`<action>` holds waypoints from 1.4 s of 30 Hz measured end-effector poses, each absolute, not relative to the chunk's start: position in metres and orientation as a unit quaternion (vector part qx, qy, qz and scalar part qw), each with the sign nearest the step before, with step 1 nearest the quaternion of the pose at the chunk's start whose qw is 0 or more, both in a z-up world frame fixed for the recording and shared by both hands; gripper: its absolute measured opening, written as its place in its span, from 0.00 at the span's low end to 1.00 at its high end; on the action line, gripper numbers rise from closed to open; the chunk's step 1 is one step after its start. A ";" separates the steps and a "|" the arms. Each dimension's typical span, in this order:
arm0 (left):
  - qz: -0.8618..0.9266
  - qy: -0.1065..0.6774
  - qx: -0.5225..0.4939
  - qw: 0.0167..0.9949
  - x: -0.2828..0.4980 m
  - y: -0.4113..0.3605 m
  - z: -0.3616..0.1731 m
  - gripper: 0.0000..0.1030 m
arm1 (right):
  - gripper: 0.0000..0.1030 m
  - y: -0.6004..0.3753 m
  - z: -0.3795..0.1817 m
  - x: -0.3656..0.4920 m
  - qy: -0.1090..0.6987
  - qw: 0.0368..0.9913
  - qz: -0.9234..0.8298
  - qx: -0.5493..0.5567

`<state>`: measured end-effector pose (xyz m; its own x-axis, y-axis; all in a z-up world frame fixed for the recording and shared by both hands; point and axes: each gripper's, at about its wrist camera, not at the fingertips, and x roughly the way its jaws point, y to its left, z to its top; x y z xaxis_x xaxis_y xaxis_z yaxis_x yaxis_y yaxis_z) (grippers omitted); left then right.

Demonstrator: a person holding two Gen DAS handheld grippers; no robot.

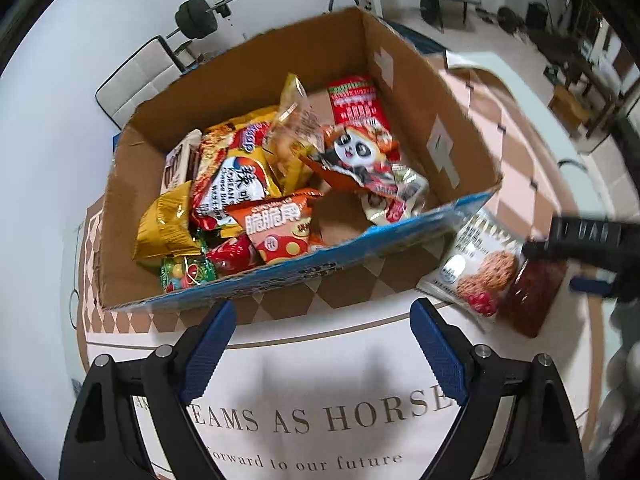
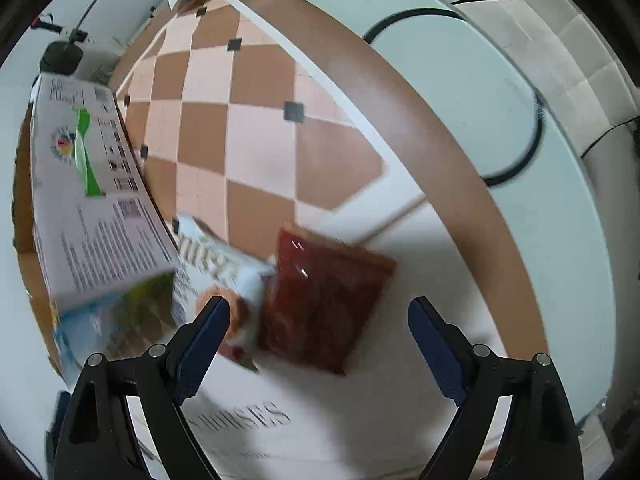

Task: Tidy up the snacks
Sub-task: 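Move both tools toward the cookie pack and dark red pack on the table, then grasp the white Nitz cookie pack with left tool while right tool grasps dark red pack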

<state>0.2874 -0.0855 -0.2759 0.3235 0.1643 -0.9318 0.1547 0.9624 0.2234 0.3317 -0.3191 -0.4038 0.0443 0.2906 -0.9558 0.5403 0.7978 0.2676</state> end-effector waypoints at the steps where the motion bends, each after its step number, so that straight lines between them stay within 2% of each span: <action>1: 0.003 0.585 0.138 0.799 0.287 -0.085 -0.279 0.86 | 0.88 -0.318 -0.402 0.336 0.681 0.664 -0.096 0.295; 4: 0.007 0.593 0.134 0.794 0.285 -0.083 -0.287 0.86 | 0.87 -0.310 -0.397 0.351 0.667 0.691 -0.076 0.268; 6: 0.008 0.598 0.131 0.791 0.284 -0.082 -0.291 0.86 | 0.64 -0.299 -0.400 0.362 0.670 0.701 -0.050 0.237; 7: 0.008 0.600 0.130 0.790 0.283 -0.081 -0.293 0.86 | 0.44 -0.290 -0.404 0.368 0.680 0.702 -0.031 0.211; 9: 0.008 0.601 0.130 0.788 0.281 -0.079 -0.294 0.86 | 0.38 -0.274 -0.405 0.372 0.685 0.710 -0.006 0.163; 10: 0.007 0.602 0.129 0.788 0.280 -0.078 -0.295 0.86 | 0.29 -0.265 -0.403 0.371 0.685 0.714 0.015 0.140; 11: 0.006 0.602 0.129 0.788 0.279 -0.076 -0.295 0.86 | 0.24 -0.259 -0.403 0.370 0.688 0.713 0.030 0.131; 18: -0.023 0.616 0.135 0.776 0.271 -0.071 -0.302 0.86 | 0.24 -0.211 -0.411 0.332 0.716 0.681 0.137 0.069; 21: -0.045 0.621 0.143 0.769 0.268 -0.077 -0.305 0.86 | 0.24 -0.212 -0.414 0.321 0.726 0.664 0.147 0.098; 22: -0.058 0.624 0.140 0.766 0.268 -0.078 -0.305 0.86 | 0.30 -0.219 -0.413 0.320 0.729 0.658 0.143 0.125; 23: -0.073 0.628 0.136 0.763 0.269 -0.081 -0.306 0.86 | 0.49 -0.231 -0.411 0.317 0.730 0.651 0.133 0.160; 25: -0.104 0.630 0.135 0.758 0.270 -0.088 -0.307 0.86 | 0.72 -0.250 -0.402 0.314 0.722 0.650 0.118 0.207; 34: -0.225 0.666 0.179 0.689 0.280 -0.136 -0.343 0.86 | 0.73 -0.341 -0.383 0.294 0.702 0.652 0.016 0.286; 39: -0.246 0.677 0.228 0.655 0.274 -0.157 -0.368 0.86 | 0.73 -0.347 -0.393 0.296 0.705 0.643 -0.003 0.298; 41: -0.243 0.674 0.222 0.661 0.271 -0.157 -0.370 0.86 | 0.73 -0.354 -0.399 0.294 0.709 0.640 -0.005 0.296; 42: -0.234 0.677 0.208 0.666 0.270 -0.155 -0.370 0.83 | 0.73 -0.349 -0.404 0.296 0.712 0.638 -0.005 0.292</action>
